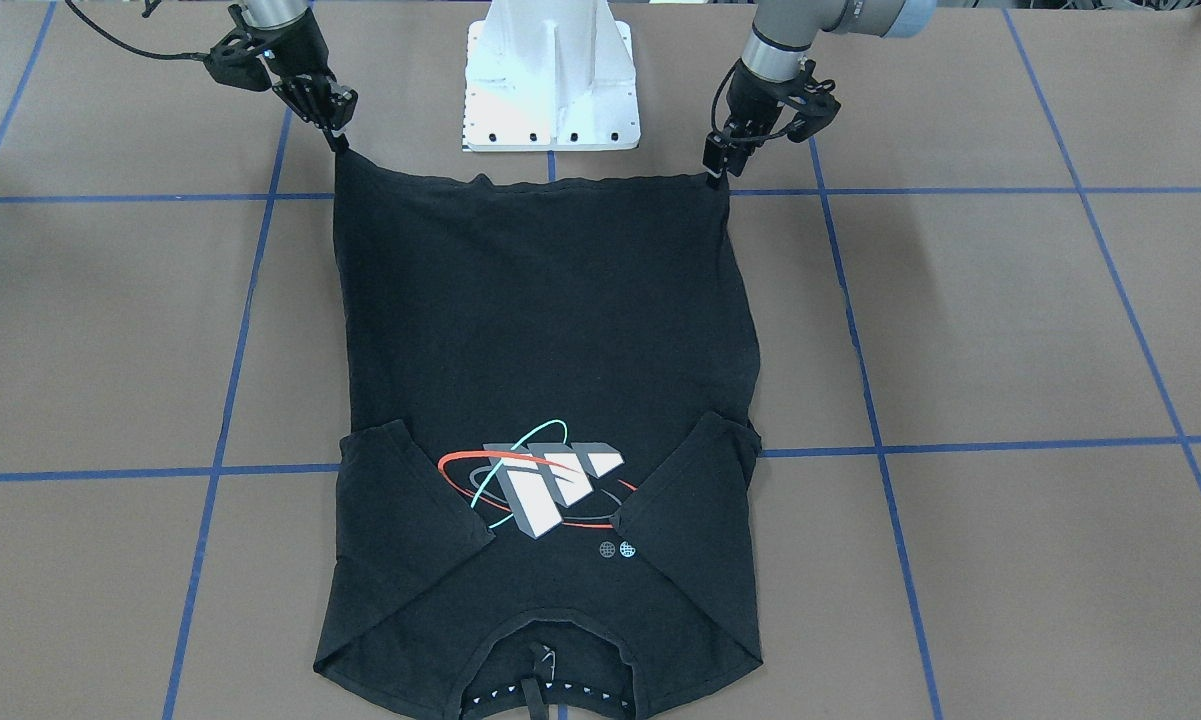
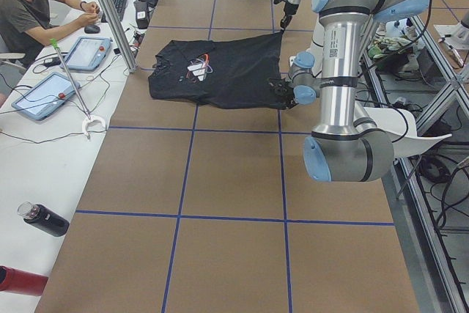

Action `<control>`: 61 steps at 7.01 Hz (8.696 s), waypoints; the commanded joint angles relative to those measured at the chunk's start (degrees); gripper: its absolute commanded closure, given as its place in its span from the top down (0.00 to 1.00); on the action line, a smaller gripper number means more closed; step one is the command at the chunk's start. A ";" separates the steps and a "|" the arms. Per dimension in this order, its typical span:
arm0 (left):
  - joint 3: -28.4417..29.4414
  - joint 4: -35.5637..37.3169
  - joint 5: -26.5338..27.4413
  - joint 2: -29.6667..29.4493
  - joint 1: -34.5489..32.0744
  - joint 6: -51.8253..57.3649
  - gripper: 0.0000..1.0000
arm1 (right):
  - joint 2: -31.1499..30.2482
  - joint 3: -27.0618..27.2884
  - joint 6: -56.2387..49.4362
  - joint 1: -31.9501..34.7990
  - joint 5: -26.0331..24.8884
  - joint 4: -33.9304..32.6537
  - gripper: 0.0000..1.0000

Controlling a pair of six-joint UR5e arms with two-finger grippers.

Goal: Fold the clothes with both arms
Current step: 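Move the left gripper to the other near hem corner and grasp both corners, then lift both hem corners and carry them toward the collar, then lower the hem onto the shirt near the collar with both grippers, then move the right gripper down the shirt's side edge while the left lifts away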

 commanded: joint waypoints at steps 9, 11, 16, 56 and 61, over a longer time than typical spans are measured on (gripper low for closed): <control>-2.66 0.09 0.00 0.53 1.46 -0.18 0.00 | 0.03 0.09 0.00 0.00 -0.01 0.00 0.00; -7.23 2.80 -1.13 1.32 1.55 -0.09 0.00 | 0.03 0.35 0.00 0.08 0.08 0.09 0.00; -15.24 7.91 -5.97 1.67 4.19 -0.18 0.00 | -2.94 4.90 -0.35 -2.29 5.86 0.44 0.00; 44.78 -18.89 -16.88 -28.82 -46.35 23.82 0.00 | 63.91 -67.57 -37.79 54.40 32.60 -12.66 0.02; 46.19 -21.18 -15.64 -29.61 -49.06 21.64 0.45 | 63.25 -64.04 -33.78 54.23 33.12 -11.25 0.56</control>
